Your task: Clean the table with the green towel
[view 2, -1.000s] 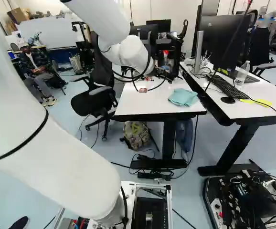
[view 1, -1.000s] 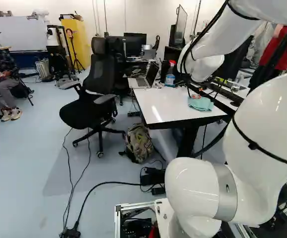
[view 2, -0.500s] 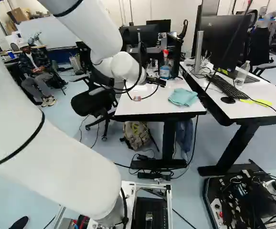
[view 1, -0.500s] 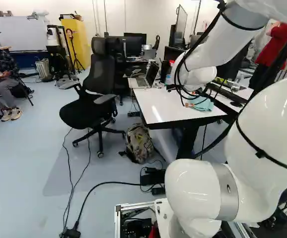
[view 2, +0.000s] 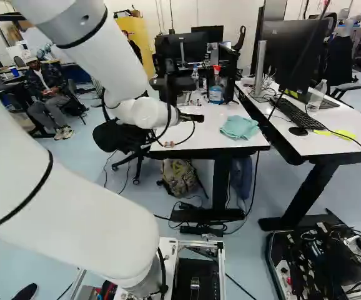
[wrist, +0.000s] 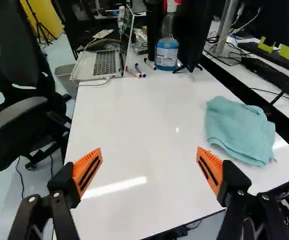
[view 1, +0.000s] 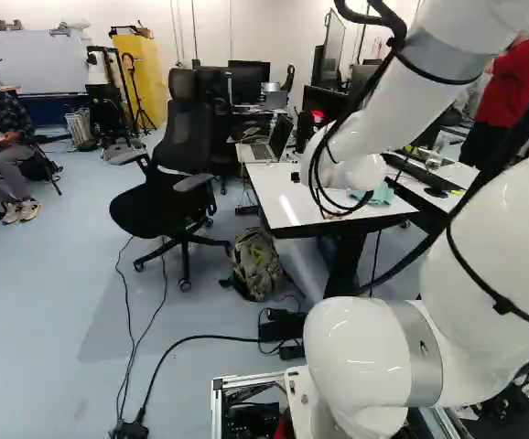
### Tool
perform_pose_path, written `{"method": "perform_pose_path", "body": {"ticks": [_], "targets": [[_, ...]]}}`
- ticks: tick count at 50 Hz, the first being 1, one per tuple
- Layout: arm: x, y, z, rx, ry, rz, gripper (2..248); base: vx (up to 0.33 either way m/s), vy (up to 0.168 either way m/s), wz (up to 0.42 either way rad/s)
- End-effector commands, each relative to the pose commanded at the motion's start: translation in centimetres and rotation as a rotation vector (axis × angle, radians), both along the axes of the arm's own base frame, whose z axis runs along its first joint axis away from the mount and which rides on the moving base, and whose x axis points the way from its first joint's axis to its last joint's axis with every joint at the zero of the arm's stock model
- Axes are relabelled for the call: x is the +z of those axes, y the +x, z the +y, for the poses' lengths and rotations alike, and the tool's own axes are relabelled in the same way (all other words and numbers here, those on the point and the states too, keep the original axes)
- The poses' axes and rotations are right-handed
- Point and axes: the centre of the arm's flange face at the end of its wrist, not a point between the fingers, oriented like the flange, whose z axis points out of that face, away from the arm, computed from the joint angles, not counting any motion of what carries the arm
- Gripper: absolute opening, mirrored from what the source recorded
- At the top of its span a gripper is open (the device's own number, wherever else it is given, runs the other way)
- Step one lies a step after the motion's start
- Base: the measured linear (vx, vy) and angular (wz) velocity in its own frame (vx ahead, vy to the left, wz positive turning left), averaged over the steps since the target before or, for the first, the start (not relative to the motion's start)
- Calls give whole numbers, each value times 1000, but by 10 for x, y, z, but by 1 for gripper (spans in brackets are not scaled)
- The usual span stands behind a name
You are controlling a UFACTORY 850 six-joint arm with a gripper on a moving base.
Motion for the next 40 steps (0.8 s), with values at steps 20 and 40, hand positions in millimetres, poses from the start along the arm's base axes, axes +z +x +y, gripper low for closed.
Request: {"method": "perform_pose_path", "body": {"ticks": [20, 40], "targets": [[-30, -33, 28, 68, -9, -68, 247, 0, 0, 0], [-50, -60, 44, 117, -12, -118, 247, 0, 0, 0]]}}
